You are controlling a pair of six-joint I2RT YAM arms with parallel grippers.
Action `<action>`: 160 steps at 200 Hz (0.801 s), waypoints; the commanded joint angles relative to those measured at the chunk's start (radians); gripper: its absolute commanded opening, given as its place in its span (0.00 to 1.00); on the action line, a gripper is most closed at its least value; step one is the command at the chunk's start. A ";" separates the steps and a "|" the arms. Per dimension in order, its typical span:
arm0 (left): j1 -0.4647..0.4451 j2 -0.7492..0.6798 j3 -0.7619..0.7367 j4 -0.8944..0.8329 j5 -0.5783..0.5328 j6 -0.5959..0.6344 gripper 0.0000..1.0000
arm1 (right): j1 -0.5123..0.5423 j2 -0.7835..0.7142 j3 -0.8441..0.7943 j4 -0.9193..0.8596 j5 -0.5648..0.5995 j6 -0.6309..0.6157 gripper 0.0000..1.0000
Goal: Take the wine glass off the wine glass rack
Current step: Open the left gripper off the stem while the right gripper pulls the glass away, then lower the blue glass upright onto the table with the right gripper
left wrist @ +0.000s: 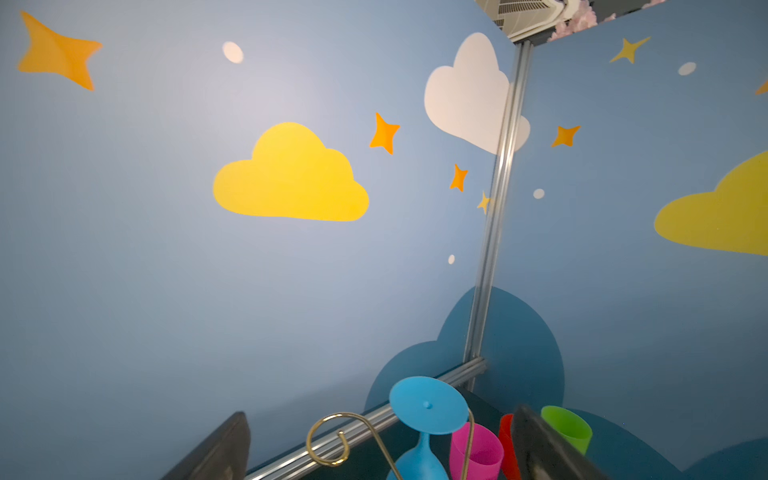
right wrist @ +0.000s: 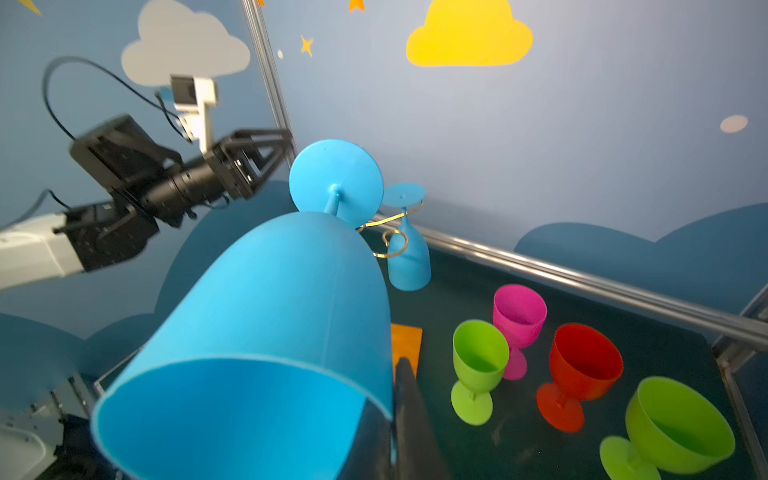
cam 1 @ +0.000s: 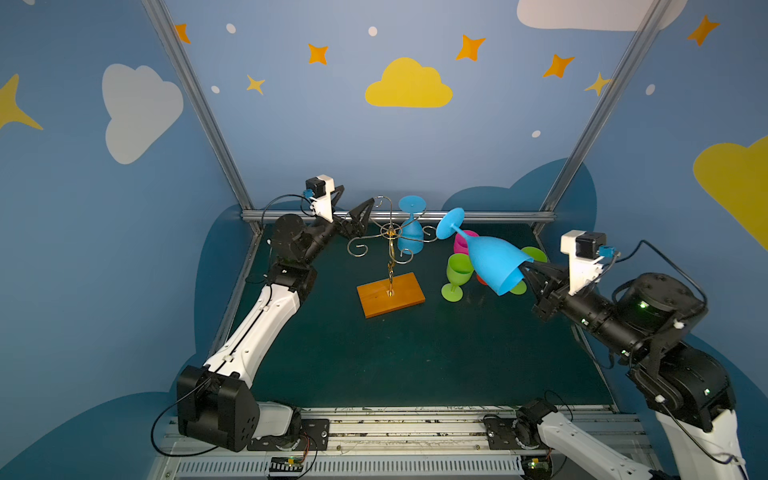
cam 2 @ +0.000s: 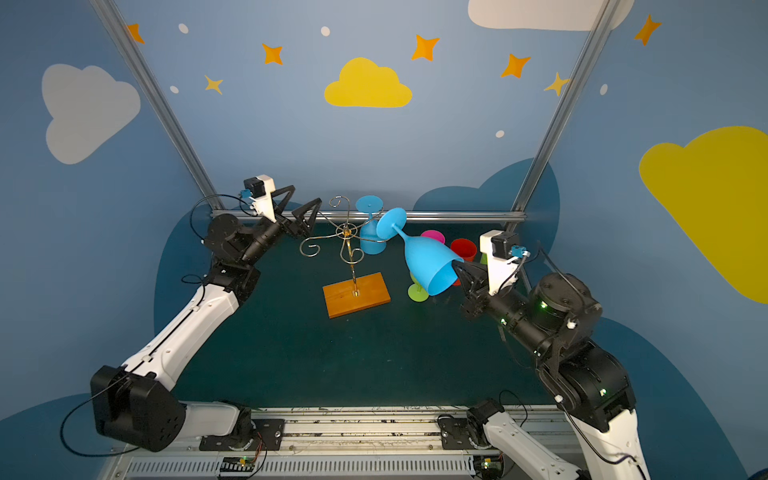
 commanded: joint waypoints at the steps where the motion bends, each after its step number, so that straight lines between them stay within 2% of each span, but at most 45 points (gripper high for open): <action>1: 0.055 -0.066 0.020 -0.028 -0.018 -0.011 0.96 | 0.002 0.026 -0.005 -0.179 -0.029 -0.022 0.00; 37: 0.145 -0.122 -0.055 0.058 -0.047 -0.043 0.95 | 0.019 0.038 -0.085 -0.287 -0.012 -0.008 0.00; 53: 0.181 -0.117 -0.027 0.047 -0.001 -0.062 0.94 | 0.026 0.042 -0.115 -0.321 0.020 0.011 0.00; 67: 0.189 -0.127 -0.028 0.019 0.023 -0.031 0.94 | 0.032 0.046 -0.145 -0.336 0.045 0.034 0.00; 108: 0.215 -0.211 -0.238 0.093 -0.023 -0.025 0.94 | 0.043 0.117 -0.199 -0.360 0.162 0.135 0.00; 160: 0.263 -0.292 -0.371 0.123 -0.061 -0.011 0.95 | 0.044 0.273 -0.233 -0.309 0.157 0.164 0.00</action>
